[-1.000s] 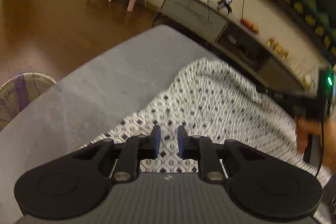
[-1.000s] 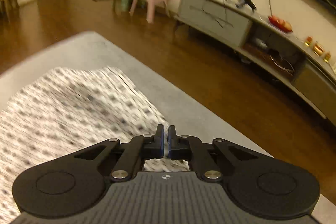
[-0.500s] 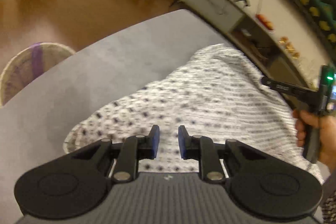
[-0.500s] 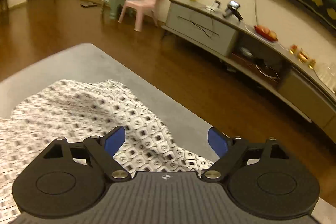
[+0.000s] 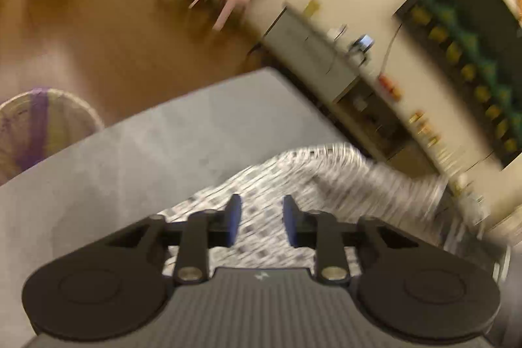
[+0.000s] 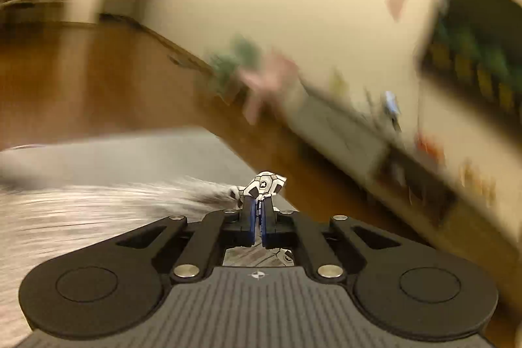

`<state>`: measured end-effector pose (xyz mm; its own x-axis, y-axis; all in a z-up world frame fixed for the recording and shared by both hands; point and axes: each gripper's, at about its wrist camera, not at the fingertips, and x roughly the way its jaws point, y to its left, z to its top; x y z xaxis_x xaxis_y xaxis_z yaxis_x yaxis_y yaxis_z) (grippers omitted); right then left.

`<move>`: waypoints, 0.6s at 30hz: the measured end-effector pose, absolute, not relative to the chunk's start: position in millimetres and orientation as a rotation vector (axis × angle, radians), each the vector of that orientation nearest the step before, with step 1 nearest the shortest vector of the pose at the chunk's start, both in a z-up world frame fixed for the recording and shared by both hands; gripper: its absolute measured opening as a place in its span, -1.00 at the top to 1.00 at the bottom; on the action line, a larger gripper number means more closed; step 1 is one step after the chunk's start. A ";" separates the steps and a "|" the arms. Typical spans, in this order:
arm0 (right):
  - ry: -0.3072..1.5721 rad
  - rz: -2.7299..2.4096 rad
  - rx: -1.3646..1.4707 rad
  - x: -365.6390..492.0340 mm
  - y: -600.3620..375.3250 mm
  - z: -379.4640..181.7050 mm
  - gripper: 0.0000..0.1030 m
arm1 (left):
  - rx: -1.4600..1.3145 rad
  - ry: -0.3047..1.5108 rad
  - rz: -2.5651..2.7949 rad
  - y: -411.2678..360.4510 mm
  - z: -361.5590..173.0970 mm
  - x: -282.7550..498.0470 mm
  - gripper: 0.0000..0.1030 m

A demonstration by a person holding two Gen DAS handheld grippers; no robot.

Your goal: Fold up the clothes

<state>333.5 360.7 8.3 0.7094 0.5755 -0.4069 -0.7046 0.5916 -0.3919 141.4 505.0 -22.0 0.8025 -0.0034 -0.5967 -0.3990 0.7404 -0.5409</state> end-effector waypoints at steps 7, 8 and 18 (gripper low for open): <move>0.475 0.736 -0.520 253.4 327.3 -36.4 0.04 | -0.602 0.666 0.134 465.4 -20.1 130.3 0.11; 0.500 0.715 -0.469 252.0 311.9 -31.0 -0.18 | -0.568 0.668 0.114 457.3 -18.7 130.5 0.04; 0.711 0.231 0.097 281.6 67.0 -3.8 -0.70 | -0.037 0.758 0.184 350.0 -41.5 170.7 -0.20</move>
<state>281.6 67.0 -3.8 0.7339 0.2425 -0.6345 -0.1766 0.9701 0.1665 170.7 350.0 -41.5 0.7111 0.1522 -0.6864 -0.1790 0.9833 0.0326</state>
